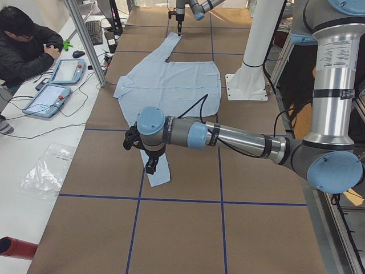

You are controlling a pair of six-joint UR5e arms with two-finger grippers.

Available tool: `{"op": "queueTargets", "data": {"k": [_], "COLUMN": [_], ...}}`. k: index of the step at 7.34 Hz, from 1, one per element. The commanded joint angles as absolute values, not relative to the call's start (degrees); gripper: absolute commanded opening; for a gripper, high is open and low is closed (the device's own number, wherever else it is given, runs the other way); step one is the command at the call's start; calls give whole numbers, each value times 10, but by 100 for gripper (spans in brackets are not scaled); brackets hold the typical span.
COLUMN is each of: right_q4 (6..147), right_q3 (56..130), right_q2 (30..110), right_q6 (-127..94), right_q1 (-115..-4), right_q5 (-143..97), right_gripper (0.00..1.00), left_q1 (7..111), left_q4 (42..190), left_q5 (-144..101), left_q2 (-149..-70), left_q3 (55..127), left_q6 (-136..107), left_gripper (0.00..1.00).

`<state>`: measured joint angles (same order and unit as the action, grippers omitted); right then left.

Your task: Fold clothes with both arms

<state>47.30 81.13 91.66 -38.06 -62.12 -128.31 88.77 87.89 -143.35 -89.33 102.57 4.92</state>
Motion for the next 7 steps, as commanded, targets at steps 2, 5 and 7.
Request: {"op": "queueTargets", "data": {"k": [2,5,7], "right_q4": [475,529,534], "right_q3": [809,819,879], "right_q2": [916,894,903], "right_q6": [-381,-383,-384], "right_q1": [-621,-622,-631], "right_q5": [-1283,-1288,-1310], "right_gripper": [26,0,0], "left_q1": [888,888,888], "left_q4": [879,879,879], "left_q5": [-1433,-1433,-1433], "left_q2": [-894,-894,-891], "left_q3": [1026,1027,1027], "left_q6": [48,49,50], "left_gripper": [100,100,100]}}
